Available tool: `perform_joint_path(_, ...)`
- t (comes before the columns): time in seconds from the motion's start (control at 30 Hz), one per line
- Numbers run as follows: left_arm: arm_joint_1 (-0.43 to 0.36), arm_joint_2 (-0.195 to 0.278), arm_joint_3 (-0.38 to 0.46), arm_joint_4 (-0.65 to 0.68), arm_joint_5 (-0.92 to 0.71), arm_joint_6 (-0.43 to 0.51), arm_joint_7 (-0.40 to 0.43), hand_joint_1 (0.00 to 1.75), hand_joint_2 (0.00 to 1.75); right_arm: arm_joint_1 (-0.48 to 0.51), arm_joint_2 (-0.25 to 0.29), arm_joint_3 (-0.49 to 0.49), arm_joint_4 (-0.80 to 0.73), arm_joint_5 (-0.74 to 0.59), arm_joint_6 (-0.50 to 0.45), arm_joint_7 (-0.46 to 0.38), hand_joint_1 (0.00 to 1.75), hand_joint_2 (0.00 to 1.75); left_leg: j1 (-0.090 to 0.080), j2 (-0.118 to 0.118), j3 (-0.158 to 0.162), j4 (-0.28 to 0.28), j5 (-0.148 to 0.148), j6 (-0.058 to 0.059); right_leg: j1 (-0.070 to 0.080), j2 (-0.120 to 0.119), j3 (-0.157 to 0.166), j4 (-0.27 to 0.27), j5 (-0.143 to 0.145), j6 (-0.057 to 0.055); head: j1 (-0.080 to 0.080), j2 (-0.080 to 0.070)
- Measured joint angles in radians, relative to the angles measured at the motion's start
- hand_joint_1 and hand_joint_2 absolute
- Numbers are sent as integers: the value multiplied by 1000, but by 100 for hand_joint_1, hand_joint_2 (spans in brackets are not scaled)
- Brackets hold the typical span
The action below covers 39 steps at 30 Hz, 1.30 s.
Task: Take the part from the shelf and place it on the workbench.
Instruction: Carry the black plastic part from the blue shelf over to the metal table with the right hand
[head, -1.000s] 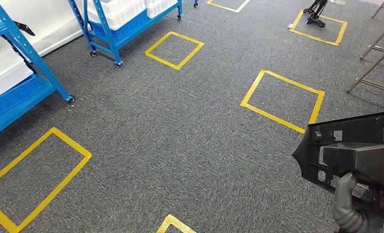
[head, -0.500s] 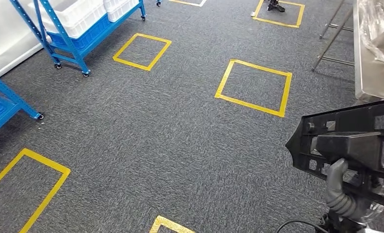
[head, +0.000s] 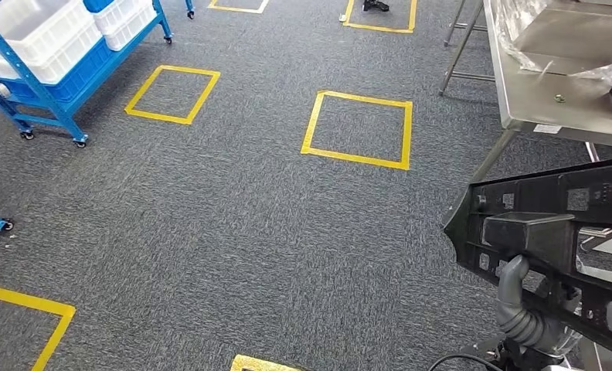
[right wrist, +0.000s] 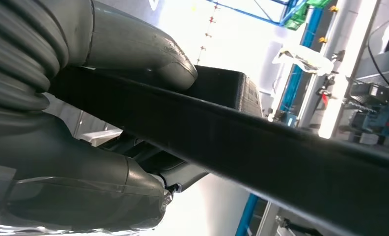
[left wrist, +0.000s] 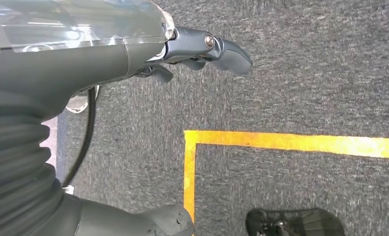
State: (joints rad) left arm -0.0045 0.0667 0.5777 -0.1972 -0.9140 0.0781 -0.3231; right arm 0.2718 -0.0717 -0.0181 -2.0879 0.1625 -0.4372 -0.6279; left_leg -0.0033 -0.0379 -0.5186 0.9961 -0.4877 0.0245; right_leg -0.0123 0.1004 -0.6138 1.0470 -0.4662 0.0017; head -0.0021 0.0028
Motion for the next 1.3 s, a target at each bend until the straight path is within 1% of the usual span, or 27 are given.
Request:
perform_joint_path(0.03,0,0,0,0,-3,0,5,0,175,1,0,2,-1,2,-2,-1,175,175,2,14,2,-8,6,5,2,-28,-15,31,-22,3,2,0)
perform_joint_path(0.1,3,0,1,0,-8,-1,13,0,175,-1,0,6,-1,5,-4,0,175,175,2,41,2,-14,9,12,3,-79,-67,144,-89,8,5,0)
perform_joint_path(0.13,4,0,1,0,-10,-2,16,0,175,-1,0,8,0,6,-4,0,175,175,2,56,1,-13,8,12,1,-87,-95,204,-115,12,6,0)
perform_joint_path(0.17,5,0,1,0,-11,-3,19,0,175,0,0,10,0,7,-4,2,175,175,3,70,1,-13,7,11,-3,-91,-111,241,-125,16,6,0)
perform_joint_path(0.2,4,0,2,0,-11,-6,20,0,175,0,0,11,0,8,-4,3,175,175,4,83,1,-11,5,9,-8,-95,-110,243,-116,21,6,0)
perform_joint_path(0.23,3,0,2,0,-12,-9,20,0,175,0,0,11,0,8,-4,5,175,175,6,94,2,-9,2,5,-12,-102,-88,206,-90,25,6,0)
perform_joint_path(0.3,2,0,2,0,-14,-16,20,0,175,-1,0,11,0,9,-4,9,175,175,7,114,3,1,-9,-8,-13,-139,-15,78,-36,30,6,0)
perform_joint_path(0.37,2,2,3,0,-17,-21,18,0,175,-3,0,12,0,8,-4,12,175,175,4,130,5,14,-20,-22,-10,-164,25,2,-17,22,6,0)
perform_joint_path(0.47,-2,3,3,0,-20,-24,15,0,175,-3,0,14,1,6,-4,15,175,175,6,149,11,19,-29,-35,-5,-138,22,-4,-19,-1,2,0)
perform_joint_path(0.53,-4,3,3,0,-24,-28,14,0,175,-4,0,15,0,6,-4,15,175,175,12,119,-2,57,-62,-43,-6,-119,22,-8,-15,-15,0,0)
perform_joint_path(0.6,-1,3,3,0,-29,-30,14,0,175,-5,2,17,0,6,-4,14,175,175,15,69,-52,173,-127,-45,-4,-99,21,-9,-13,-24,-2,0)
perform_joint_path(0.63,1,3,3,0,-32,-30,15,0,175,-5,4,18,1,6,-3,13,175,175,15,56,-85,242,-155,-44,-1,-87,20,-8,-12,-26,-3,0)
perform_joint_path(0.67,4,4,3,0,-35,-30,17,0,175,-5,5,18,2,6,-3,12,175,175,14,49,-110,292,-167,-41,3,-74,20,-8,-12,-28,-2,0)
perform_joint_path(0.7,5,4,4,0,-38,-30,17,0,175,-4,7,18,2,5,-3,11,175,175,13,46,-122,310,-160,-37,6,-61,21,-8,-12,-29,-2,0)
perform_joint_path(0.73,5,4,4,0,-40,-30,18,0,175,-4,9,18,3,5,-2,10,175,175,11,42,-115,286,-133,-30,8,-47,22,-8,-11,-29,-2,0)
perform_joint_path(0.77,5,4,4,0,-41,-30,18,0,175,-4,11,18,4,4,-2,10,175,175,8,32,-92,228,-93,-23,9,-34,24,-8,-11,-29,-2,0)
perform_joint_path(0.83,6,8,4,0,-43,-30,18,0,175,-5,14,18,5,4,-2,9,175,175,2,-20,-36,92,-29,-8,8,-9,25,-7,-9,-27,-2,0)
perform_joint_path(0.9,6,13,5,0,-45,-29,17,0,175,-4,17,18,6,3,-2,9,175,175,-3,-53,-11,32,-13,-1,3,14,19,-8,-3,-18,-3,0)
perform_joint_path(0.97,4,17,6,0,-47,-29,17,0,175,-1,18,18,6,3,-2,8,175,175,-3,-32,-5,18,-7,3,-1,36,13,-13,4,-4,-5,0)
perform_joint_path(1.0,3,18,6,0,-48,-29,17,0,175,1,19,18,6,3,-3,8,175,175,-2,-19,-2,6,0,6,0,29,10,-10,1,1,-5,0)
perform_joint_path(1.07,2,18,6,0,-49,-28,16,0,175,0,19,18,6,3,-3,8,175,175,2,10,4,-17,14,14,5,-21,-15,38,-37,8,0,0)
perform_joint_path(1.1,4,17,6,0,-49,-28,16,0,175,-1,20,19,7,3,-3,8,175,175,1,25,4,-21,17,16,6,-55,-41,95,-71,10,2,0)
perform_joint_path(1.17,8,16,6,0,-49,-29,16,0,175,-1,20,19,10,3,-2,8,175,175,0,56,1,-20,17,17,2,-85,-95,212,-122,19,4,0)
perform_joint_path(1.2,9,16,6,0,-49,-29,16,0,175,0,20,19,12,3,-2,8,175,175,0,71,0,-19,16,17,-2,-92,-106,239,-125,24,4,0)
perform_joint_path(1.23,9,16,6,0,-50,-29,15,0,175,1,20,19,13,3,-2,8,175,175,1,85,0,-17,15,15,-5,-97,-95,224,-107,28,4,0)
perform_joint_path(1.27,8,16,6,0,-50,-31,15,0,175,1,20,19,14,3,-2,8,175,175,3,97,0,-14,12,11,-8,-106,-65,173,-77,32,4,0)
perform_joint_path(1.3,7,16,6,0,-51,-32,14,0,175,1,20,19,14,3,-2,8,175,175,3,108,1,-10,8,7,-10,-127,-24,101,-49,35,4,0)
